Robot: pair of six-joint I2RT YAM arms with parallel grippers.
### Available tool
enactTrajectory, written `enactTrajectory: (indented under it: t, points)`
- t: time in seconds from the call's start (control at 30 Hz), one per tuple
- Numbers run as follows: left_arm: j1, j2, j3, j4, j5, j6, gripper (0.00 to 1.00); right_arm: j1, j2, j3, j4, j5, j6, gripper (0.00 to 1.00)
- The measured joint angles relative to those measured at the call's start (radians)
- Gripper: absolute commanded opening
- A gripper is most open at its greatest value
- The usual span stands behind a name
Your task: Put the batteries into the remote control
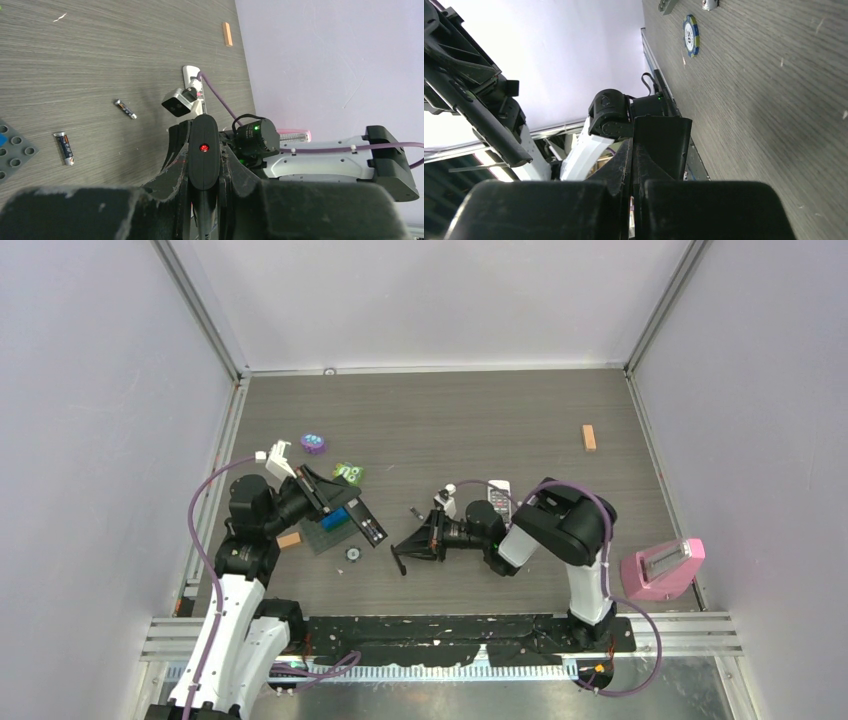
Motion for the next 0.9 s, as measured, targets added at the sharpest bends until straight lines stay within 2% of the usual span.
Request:
enactTrajectory:
  t: [0.13,0.23,0.53,0.9]
  points:
    - [0.000,0.000,0.000,-0.002,0.000,0.000,0.00,0.005,0.104,0.002,0.142,0.003,0.074,0.05]
    - [0.000,0.000,0.000,-0.003,0.000,0.000,0.00,0.006,0.144,0.003,0.173,0.006,0.082,0.05]
    - [0.000,0.000,0.000,-0.008,0.000,0.000,0.00,0.006,0.152,0.004,0.110,0.021,-0.034,0.06]
    - [0.000,-0.009,0.000,-0.014,0.000,0.001,0.00,-0.006,0.178,-0.034,0.119,0.061,-0.134,0.08]
